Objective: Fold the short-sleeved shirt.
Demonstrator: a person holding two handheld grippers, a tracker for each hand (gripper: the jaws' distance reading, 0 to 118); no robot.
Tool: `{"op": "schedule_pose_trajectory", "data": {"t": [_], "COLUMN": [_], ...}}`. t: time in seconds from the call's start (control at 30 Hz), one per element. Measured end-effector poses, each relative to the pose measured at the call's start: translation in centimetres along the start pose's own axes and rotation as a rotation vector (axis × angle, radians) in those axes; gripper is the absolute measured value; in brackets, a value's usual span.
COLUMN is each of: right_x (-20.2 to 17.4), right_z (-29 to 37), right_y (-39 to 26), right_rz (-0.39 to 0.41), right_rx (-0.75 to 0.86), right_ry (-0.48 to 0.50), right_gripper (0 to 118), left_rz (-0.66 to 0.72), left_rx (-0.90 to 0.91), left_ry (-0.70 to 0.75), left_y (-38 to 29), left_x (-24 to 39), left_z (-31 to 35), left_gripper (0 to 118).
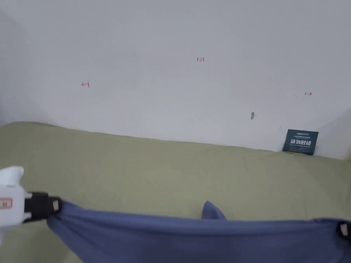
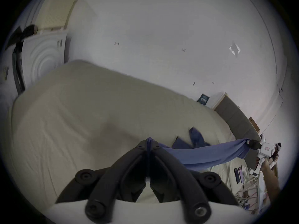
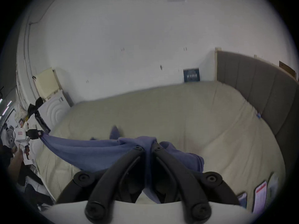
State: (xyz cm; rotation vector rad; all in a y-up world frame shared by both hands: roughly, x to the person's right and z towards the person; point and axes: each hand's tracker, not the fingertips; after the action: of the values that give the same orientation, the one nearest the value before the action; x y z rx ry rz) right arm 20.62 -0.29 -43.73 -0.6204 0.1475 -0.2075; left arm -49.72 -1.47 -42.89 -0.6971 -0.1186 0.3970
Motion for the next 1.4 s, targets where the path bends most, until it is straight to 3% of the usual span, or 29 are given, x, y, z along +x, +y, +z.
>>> {"op": "schedule_pose_trajectory", "data": {"t": [0.2, 0.33, 0.5, 0.53, 0.57, 0.6, 0.63, 0.7, 0.73, 0.87, 0.93, 0.97, 1.0, 1.03, 1.07, 1.1, 1.13, 1.2, 1.3, 1.4], "right_x": [0.4, 0.3, 0.8, 0.8, 0.6, 0.3, 0.0, -0.9, -1.7, -7.7, -11.0, -12.6, -13.8, -14.7, -15.9, -16.9, -17.6, -19.0, -20.4, -21.1], "right_z": [1.5, 2.9, 3.0, 3.5, 3.8, 4.2, 4.8, 6.4, 7.3, 10.4, 11.2, 11.8, 12.4, 12.7, 12.9, 13.0, 13.1, 13.6, 13.6, 12.6], "right_y": [-6.8, -9.9, -12.8, -13.2, -13.4, -13.4, -13.4, -12.4, -11.8, -9.4, -9.6, -10.3, -11.2, -12.2, -13.2, -14.2, -15.2, -17.6, -20.8, -22.6], "right_rz": [-0.012, 0.006, -0.031, -0.036, -0.032, -0.032, -0.042, -0.092, -0.076, 0.107, 0.167, 0.193, 0.204, 0.2, 0.184, 0.176, 0.172, 0.192, 0.197, 0.182], "right_rx": [-0.171, -0.194, -0.249, -0.25, -0.239, -0.23, -0.19, -0.109, -0.078, 0.036, 0.062, 0.092, 0.131, 0.141, 0.133, 0.117, 0.099, 0.088, 0.042, -0.068], "right_ry": [-0.032, -0.043, -0.063, -0.085, -0.097, -0.094, -0.074, -0.012, -0.021, -0.136, -0.207, -0.234, -0.257, -0.239, -0.22, -0.217, -0.215, -0.201, -0.149, -0.09], "right_gripper": [7, 7, 9, 15, 32, 60, 70, 70, 70, 69, 68, 67, 67, 66, 50, 6, 0, 0, 0, 0], "left_rz": [0.063, 0.128, 0.201, 0.206, 0.204, 0.223, 0.263, 0.336, 0.341, 0.019, -0.137, -0.194, -0.226, -0.248, -0.244, -0.228, -0.204, -0.203, -0.251, -0.192], "left_rx": [-0.11, -0.155, -0.24, -0.207, -0.183, -0.138, -0.12, -0.017, -0.031, 0.113, 0.18, 0.206, 0.242, 0.245, 0.225, 0.184, 0.149, 0.114, 0.041, -0.061], "left_ry": [0.026, 0.028, 0.011, 0.006, 0.01, 0.014, 0.001, -0.133, -0.116, 0.076, 0.186, 0.211, 0.241, 0.25, 0.284, 0.317, 0.302, 0.223, 0.251, 0.213], "left_y": [-7.2, -10.7, -14.4, -14.9, -15.2, -15.3, -15.5, -14.5, -13.7, -10.8, -11.3, -12.2, -13.1, -14.2, -15.5, -16.9, -18.3, -21.4, -25.4, -28.2], "left_x": [-2.5, -3.6, -4.2, -4.0, -3.8, -3.5, -3.4, -2.8, -2.0, 5.2, 10.2, 12.2, 14.0, 14.4, 15.6, 16.5, 16.9, 17.7, 18.3, 16.9], "left_z": [0.7, 2.1, 3.3, 3.7, 4.2, 4.6, 4.8, 6.0, 6.4, 9.2, 10.4, 10.7, 11.0, 10.1, 9.7, 9.3, 9.1, 8.9, 8.1, 7.2], "left_gripper": [1, 1, 2, 9, 30, 72, 116, 118, 118, 118, 116, 109, 94, 55, 10, 0, 0, 0, 0, 0]}}
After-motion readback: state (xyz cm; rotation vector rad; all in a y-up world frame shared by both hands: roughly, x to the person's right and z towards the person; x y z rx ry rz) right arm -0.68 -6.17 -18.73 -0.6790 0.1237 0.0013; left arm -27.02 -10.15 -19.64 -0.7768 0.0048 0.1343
